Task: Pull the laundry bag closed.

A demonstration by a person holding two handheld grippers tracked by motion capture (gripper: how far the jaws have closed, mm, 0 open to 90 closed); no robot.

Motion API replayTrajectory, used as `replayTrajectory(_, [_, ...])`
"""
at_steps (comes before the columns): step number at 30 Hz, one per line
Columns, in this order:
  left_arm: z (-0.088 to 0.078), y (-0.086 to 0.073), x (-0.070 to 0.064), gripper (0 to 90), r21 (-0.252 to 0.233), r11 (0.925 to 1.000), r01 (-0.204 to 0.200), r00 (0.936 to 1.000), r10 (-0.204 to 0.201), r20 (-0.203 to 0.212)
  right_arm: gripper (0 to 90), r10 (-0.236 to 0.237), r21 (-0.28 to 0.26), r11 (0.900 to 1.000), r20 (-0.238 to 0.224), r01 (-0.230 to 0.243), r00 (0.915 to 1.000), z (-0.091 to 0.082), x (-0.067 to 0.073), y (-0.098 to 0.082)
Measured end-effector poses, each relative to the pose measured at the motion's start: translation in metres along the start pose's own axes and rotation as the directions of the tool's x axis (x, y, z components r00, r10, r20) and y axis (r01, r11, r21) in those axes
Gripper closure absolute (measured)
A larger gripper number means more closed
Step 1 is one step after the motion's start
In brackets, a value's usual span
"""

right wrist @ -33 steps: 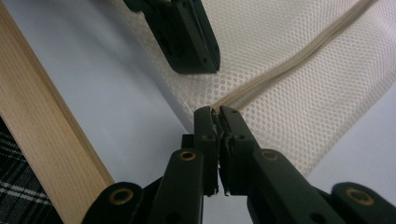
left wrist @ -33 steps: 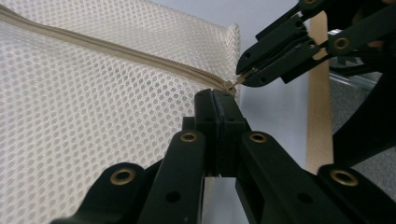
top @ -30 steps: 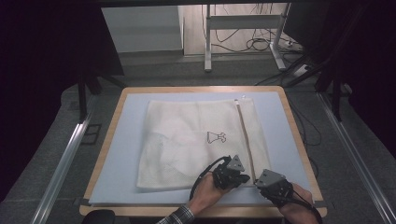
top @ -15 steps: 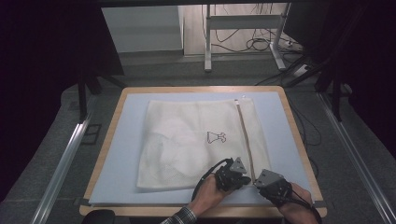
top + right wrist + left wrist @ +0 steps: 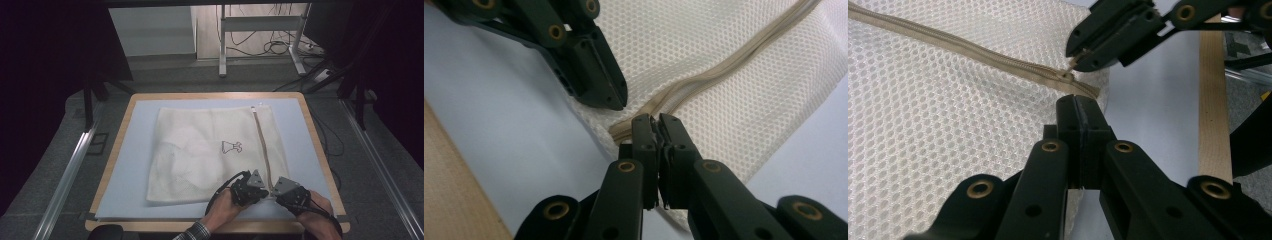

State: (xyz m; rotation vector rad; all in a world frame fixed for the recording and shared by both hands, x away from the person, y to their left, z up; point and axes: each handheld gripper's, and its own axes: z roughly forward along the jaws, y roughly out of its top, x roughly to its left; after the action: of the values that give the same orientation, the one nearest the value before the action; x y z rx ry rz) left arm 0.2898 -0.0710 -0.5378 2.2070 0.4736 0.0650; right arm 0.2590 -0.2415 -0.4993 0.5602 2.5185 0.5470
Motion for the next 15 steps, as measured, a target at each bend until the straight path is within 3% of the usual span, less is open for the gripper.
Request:
replayTrajectory(6, [-0.0001, -0.0001, 0.0004, 90.0, -0.001, 1.0, 0.004, 1.0, -0.004, 0.003, 85.8, 0.001, -0.008, 1.0, 0.005, -0.001, 1.0, 0.0014, -0.0021, 0.0004])
replayTrajectory(8, [0.0001, -0.0004, 0.0002, 90.0, -0.005, 1.0, 0.002, 1.0, -0.002, 0.001, 85.8, 0.015, -0.009, 1.0, 0.001, -0.015, 0.9999, 0.002, -0.003, 0.0003])
replayTrajectory(9, [-0.001, -0.0002, 0.0004, 89.9, 0.011, 0.9997, -0.02, 0.9998, 0.02, -0.008, 85.8, 0.017, -0.012, 1.0, 0.001, -0.017, 0.9998, 0.0027, -0.0038, 0.0001])
replayTrajectory(15, [-0.0001, -0.0008, -0.0015, 89.9, -0.006, 0.9999, -0.009, 0.9999, 0.009, -0.012, 85.8, 0.05, -0.027, 0.998, -0.012, -0.05, 0.9987, 0.0043, -0.009, -0.0017])
